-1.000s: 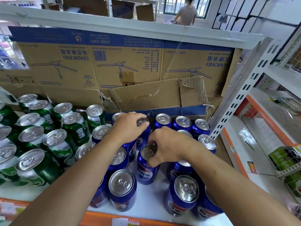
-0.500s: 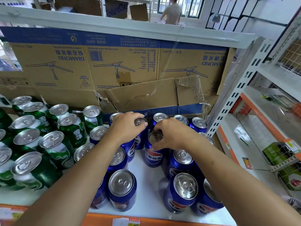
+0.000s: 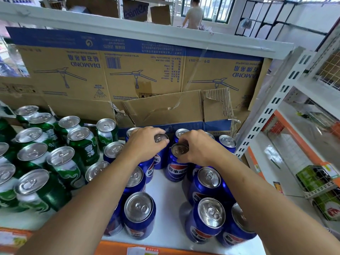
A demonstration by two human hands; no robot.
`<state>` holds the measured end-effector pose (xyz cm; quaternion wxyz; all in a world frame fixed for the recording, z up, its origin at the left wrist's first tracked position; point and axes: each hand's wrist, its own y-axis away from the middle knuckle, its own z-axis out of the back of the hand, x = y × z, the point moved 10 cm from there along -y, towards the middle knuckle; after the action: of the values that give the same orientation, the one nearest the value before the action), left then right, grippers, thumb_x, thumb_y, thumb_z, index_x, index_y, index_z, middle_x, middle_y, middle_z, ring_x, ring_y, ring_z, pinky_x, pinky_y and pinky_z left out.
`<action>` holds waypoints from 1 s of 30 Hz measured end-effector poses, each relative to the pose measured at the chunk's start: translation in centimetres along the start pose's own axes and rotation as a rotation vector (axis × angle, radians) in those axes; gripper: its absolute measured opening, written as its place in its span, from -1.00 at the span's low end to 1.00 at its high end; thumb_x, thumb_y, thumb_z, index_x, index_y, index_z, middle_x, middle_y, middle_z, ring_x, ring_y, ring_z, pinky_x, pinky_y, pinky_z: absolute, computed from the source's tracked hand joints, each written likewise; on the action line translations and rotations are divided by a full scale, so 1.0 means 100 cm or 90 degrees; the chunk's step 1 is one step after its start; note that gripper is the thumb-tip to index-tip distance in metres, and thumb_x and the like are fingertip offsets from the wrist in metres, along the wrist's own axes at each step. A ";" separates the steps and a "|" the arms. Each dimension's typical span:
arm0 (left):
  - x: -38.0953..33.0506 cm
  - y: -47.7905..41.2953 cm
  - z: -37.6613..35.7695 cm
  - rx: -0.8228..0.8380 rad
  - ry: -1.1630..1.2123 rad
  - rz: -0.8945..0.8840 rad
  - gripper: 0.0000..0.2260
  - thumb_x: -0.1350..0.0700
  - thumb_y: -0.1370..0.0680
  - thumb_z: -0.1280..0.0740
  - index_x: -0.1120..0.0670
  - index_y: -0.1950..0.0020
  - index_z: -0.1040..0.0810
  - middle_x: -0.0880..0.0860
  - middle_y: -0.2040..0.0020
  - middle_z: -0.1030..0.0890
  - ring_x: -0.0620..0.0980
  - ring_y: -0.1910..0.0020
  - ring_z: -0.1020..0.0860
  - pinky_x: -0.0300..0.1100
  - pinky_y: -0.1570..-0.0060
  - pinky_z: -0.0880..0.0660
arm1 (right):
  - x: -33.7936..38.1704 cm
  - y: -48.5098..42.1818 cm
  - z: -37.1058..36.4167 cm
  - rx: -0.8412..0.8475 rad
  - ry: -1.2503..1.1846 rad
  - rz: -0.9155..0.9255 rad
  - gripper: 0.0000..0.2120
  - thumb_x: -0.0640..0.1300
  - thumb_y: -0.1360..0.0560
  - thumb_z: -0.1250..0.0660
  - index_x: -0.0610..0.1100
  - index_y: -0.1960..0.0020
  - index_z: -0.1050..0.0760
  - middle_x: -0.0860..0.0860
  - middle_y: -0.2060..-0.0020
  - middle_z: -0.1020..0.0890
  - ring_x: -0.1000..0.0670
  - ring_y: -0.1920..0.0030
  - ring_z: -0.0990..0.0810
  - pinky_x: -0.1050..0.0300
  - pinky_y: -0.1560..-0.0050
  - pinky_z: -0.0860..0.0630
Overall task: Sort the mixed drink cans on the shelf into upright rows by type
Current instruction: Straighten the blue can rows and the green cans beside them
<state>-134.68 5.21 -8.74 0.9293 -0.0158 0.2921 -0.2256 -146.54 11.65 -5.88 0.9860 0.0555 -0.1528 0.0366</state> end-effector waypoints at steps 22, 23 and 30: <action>-0.015 0.005 0.030 -0.074 0.052 0.008 -0.45 -0.07 -0.34 -0.56 0.05 -0.28 -0.56 0.02 -0.15 -0.59 0.03 -0.11 -0.53 -0.08 -0.12 -0.44 | -0.002 0.012 -0.004 -0.001 0.013 -0.007 -0.79 -0.01 -0.43 -0.45 -0.11 0.06 -0.54 0.00 0.22 -0.54 -0.04 0.15 -0.53 0.15 0.27 -0.39; -0.020 0.006 0.040 -0.090 0.055 0.005 -0.45 -0.06 -0.34 -0.56 0.06 -0.28 -0.56 0.02 -0.16 -0.59 -0.01 -0.09 -0.52 -0.12 -0.09 -0.42 | -0.003 0.014 -0.002 -0.012 0.002 -0.005 -0.78 0.00 -0.44 -0.45 -0.12 0.03 -0.55 -0.02 0.20 -0.55 -0.05 0.15 -0.55 0.13 0.25 -0.42; -0.068 0.034 0.125 -0.244 0.085 -0.078 -0.50 -0.15 -0.30 -0.55 0.05 -0.16 -0.64 -0.05 -0.01 -0.60 -0.09 0.04 -0.53 -0.18 0.02 -0.41 | -0.012 0.024 0.023 -0.118 -0.077 -0.006 -0.64 0.05 -0.44 -0.43 -0.22 -0.06 -0.58 -0.20 0.09 -0.66 -0.20 0.06 -0.59 -0.09 0.05 -0.56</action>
<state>-131.32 9.88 4.73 0.8727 -0.1948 0.3887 -0.2223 -148.60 13.68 -3.81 0.9760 -0.0329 -0.2148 0.0142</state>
